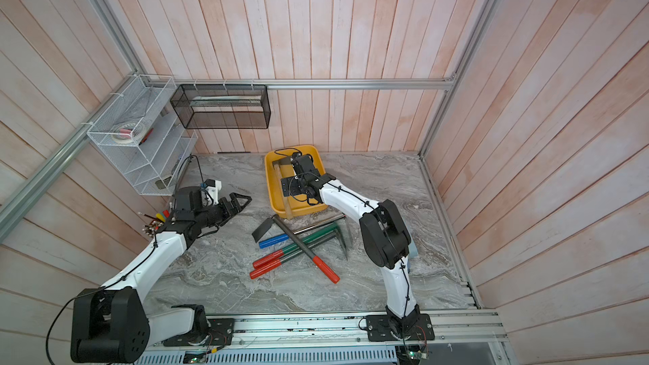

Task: Put the small hoe into the storage box
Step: Place the hoe in the storage box, then pick up the hoe from the center of the board.

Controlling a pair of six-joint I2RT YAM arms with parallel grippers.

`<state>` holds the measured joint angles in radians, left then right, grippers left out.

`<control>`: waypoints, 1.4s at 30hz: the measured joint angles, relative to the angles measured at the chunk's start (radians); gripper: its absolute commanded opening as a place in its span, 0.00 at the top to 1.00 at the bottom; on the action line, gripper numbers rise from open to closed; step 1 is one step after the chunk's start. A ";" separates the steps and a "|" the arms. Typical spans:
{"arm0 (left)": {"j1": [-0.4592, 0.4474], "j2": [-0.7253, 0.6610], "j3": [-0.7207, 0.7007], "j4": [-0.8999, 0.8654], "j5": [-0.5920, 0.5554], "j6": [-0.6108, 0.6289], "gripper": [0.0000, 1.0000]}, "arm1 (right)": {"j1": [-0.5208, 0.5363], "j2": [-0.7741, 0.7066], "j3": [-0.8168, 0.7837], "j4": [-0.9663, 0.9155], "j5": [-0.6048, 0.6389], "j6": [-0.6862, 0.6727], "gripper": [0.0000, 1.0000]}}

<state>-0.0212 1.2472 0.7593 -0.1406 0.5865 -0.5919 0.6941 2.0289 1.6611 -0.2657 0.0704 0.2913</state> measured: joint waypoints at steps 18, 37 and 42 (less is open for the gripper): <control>-0.047 0.000 0.000 -0.022 -0.019 0.048 0.00 | 0.120 -0.273 -0.252 -0.051 0.154 -0.033 0.14; -0.239 -0.060 -0.010 -0.119 -0.130 -0.045 0.00 | 0.174 -0.710 -0.664 -0.215 0.048 0.090 0.21; -0.313 -0.103 -0.010 -0.185 -0.205 -0.089 0.00 | 0.174 -0.752 -0.718 -0.254 0.019 0.082 0.21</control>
<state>-0.3340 1.1446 0.7494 -0.3252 0.3813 -0.6807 0.8680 1.2770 0.9436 -0.5198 0.0891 0.3733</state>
